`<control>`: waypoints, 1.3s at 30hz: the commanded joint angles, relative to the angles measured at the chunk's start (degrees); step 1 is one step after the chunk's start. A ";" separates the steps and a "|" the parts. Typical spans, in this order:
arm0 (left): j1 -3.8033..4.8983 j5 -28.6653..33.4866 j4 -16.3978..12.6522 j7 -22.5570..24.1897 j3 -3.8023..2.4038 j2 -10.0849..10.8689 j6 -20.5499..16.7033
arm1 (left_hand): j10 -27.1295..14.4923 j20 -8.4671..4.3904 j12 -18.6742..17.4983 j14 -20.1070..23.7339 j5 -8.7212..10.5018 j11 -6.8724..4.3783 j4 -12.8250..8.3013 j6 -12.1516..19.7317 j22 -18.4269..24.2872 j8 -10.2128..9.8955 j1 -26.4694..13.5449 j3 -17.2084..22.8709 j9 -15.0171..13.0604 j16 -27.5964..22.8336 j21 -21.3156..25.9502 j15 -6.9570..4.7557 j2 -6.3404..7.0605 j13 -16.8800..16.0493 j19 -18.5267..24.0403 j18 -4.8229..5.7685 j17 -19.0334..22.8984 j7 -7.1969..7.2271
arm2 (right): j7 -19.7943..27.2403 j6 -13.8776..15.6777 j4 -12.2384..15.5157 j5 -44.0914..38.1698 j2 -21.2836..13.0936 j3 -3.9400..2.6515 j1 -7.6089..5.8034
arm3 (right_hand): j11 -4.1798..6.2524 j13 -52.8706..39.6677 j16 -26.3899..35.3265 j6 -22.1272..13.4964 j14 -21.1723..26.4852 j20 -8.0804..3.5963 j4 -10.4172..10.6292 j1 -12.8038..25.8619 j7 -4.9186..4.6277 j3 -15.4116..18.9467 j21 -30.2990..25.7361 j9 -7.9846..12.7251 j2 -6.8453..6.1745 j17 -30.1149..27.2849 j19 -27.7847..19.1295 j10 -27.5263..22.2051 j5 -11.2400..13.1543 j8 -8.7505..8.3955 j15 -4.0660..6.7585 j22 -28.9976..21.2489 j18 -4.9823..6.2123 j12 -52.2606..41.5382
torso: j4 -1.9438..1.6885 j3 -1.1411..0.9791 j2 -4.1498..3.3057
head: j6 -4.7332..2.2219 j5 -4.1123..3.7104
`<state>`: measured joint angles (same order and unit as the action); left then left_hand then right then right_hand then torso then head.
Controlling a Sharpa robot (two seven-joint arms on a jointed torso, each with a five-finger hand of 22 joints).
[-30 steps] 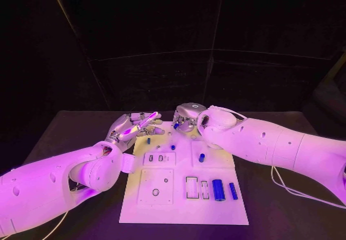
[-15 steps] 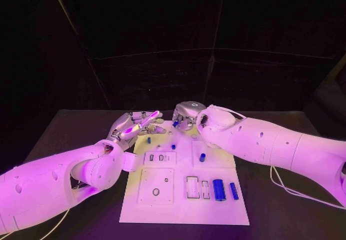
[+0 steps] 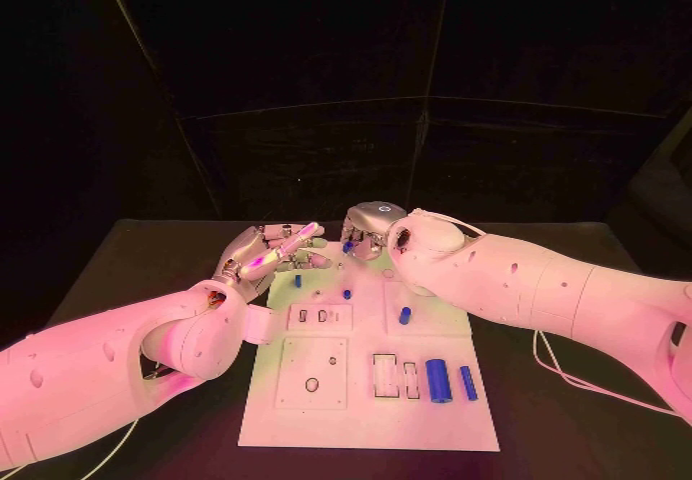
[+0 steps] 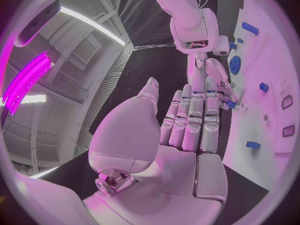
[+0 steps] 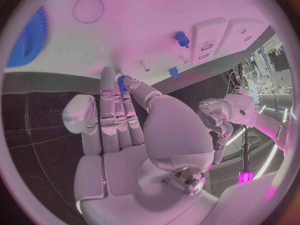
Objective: Assemble the parts on the task board
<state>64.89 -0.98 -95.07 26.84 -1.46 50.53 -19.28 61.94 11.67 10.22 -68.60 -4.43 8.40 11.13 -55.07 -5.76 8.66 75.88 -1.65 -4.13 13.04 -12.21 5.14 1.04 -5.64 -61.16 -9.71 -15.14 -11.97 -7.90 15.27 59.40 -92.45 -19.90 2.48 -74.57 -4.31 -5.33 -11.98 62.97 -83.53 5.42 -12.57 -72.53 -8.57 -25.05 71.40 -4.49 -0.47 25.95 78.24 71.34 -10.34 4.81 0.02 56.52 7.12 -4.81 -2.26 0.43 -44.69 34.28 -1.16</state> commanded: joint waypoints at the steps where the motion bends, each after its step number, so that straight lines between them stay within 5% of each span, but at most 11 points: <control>1: 0.10 -0.30 -0.01 0.22 -0.05 -0.13 0.75 | 0.07 -0.06 -0.34 -0.44 0.22 0.07 -0.21 -0.19 0.06 0.13 0.29 -0.14 -0.01 0.27 0.09 0.05 -0.50 -0.07 -0.28 -0.79 -0.06 -0.08 | 0.36 -0.42 -0.53 -0.45 0.33 0.00 -0.08 | -0.34 -0.08 0.39 -0.09 -0.12 0.06 0.01 -0.07 -0.44 -0.43 0.32 0.03 -0.63 0.08 0.32 -0.18 0.19 -0.14 0.15 0.04 -0.91 0.30 | 0.00 0.04 -0.01 | 0.01 0.05; 16: 0.19 -0.30 0.02 0.19 -0.05 -0.20 0.75 | 0.07 -0.06 -0.34 -0.44 0.22 0.07 -0.21 -0.19 0.06 0.13 0.29 -0.14 -0.01 0.27 0.09 0.05 -0.50 -0.07 -0.28 -0.79 -0.06 -0.08 | 0.39 -3.16 -3.19 -0.45 2.04 0.00 -0.08 | -0.98 0.06 0.62 -1.44 -0.25 0.46 0.96 0.57 -1.05 -0.83 0.49 0.30 -1.90 0.66 -0.43 -2.23 1.42 -1.04 -0.24 -0.16 -0.81 1.19 | -0.02 0.03 -0.07 | 0.06 0.16; 25: 0.26 -0.30 0.03 0.19 -0.05 -0.18 0.79 | 0.07 -0.07 -0.39 -0.43 0.23 0.07 -0.33 -0.18 0.08 0.12 0.44 -0.20 0.00 0.25 0.13 0.05 -0.57 -0.08 -0.33 -0.78 -0.18 -0.08 | 0.58 -2.65 -3.76 -0.45 2.28 0.01 -0.08 | -2.06 1.34 1.06 -10.21 -0.61 1.24 2.51 1.19 -1.50 0.97 -1.13 0.77 -4.79 1.35 -2.55 -10.42 2.56 -1.22 -0.96 -3.16 -0.19 0.96 | 0.06 -0.02 -0.08 | 0.08 0.32; 33: 0.32 -0.30 0.23 0.21 -0.05 0.41 0.88 | 0.07 -0.07 -0.39 -0.43 0.23 0.07 -0.33 -0.18 0.08 0.12 0.44 -0.20 0.00 0.25 0.13 0.05 -0.57 -0.08 -0.33 -0.78 -0.18 -0.08 | 2.75 3.25 1.86 3.56 -2.52 -0.01 -0.34 | -1.87 0.63 1.64 -8.55 -0.43 1.35 3.27 0.35 -1.52 2.96 -6.09 0.21 -5.54 1.67 -6.68 -8.34 2.19 -0.12 -0.91 -10.78 1.14 -1.92 | 0.32 -0.08 0.05 | -0.01 0.56; 35: 0.40 -0.30 0.36 0.21 -0.05 0.63 0.91 | 0.07 -0.07 -0.40 -0.43 0.23 0.07 -0.34 -0.18 0.09 0.12 0.45 -0.21 0.00 0.24 0.14 0.05 -0.58 -0.08 -0.34 -0.78 -0.20 -0.08 | 4.13 4.43 4.21 6.73 -4.74 -0.08 -0.58 | -1.15 0.60 -3.46 -7.76 -3.20 0.90 3.42 -0.14 -1.67 3.36 -10.65 0.16 -5.61 4.21 -10.92 -7.84 2.04 0.08 -0.61 -17.29 2.24 -2.50 | 0.51 -0.10 0.13 | -0.15 0.59; 36: 0.44 -0.30 0.43 0.21 -0.05 0.73 0.92 | 0.07 -0.07 -0.41 -0.42 0.23 0.07 -0.36 -0.18 0.09 0.12 0.48 -0.22 0.00 0.24 0.14 0.05 -0.59 -0.08 -0.35 -0.78 -0.22 -0.08 | 4.76 4.80 5.30 8.33 -5.78 -0.21 -0.67 | -1.73 0.73 -6.12 -7.56 -2.82 0.72 3.29 -0.66 -1.53 3.54 -15.80 0.21 -5.90 5.75 -15.52 -8.07 2.03 0.01 -0.87 -24.59 3.63 -2.56 | 0.58 -0.11 0.16 | -0.24 0.61; 39: 0.58 -0.29 0.65 0.19 -0.04 1.05 0.96 | 0.07 -0.07 -0.41 -0.42 0.23 0.07 -0.36 -0.18 0.09 0.12 0.48 -0.22 0.00 0.24 0.14 0.05 -0.59 -0.08 -0.35 -0.78 -0.22 -0.08 | 6.71 5.17 9.22 14.53 -9.54 -0.93 -0.91 | -2.34 0.88 -5.74 -6.89 4.31 1.60 2.76 -2.19 -2.14 3.27 -19.37 0.26 -6.18 6.37 -20.24 -7.90 1.49 0.01 -1.49 -26.24 3.25 -2.98 | 1.00 -0.20 0.33 | -0.33 0.84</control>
<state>65.31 -0.99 -94.44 26.70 -1.45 51.54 -19.11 61.94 11.67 9.99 -68.60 -4.43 8.40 10.97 -55.07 -5.72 8.66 76.23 -1.81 -4.13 13.04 -12.22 5.14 0.70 -5.63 -61.16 -9.70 -15.27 -11.97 -4.80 17.06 67.58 -86.01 -28.93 1.64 -75.27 -6.27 -4.53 -17.59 55.77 -80.40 6.88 -9.47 -74.19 -10.75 -21.86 52.88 -4.28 -6.69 32.15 59.08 63.28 -8.54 4.64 -1.35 30.90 10.26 -7.55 -1.65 0.30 -44.53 34.01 -0.42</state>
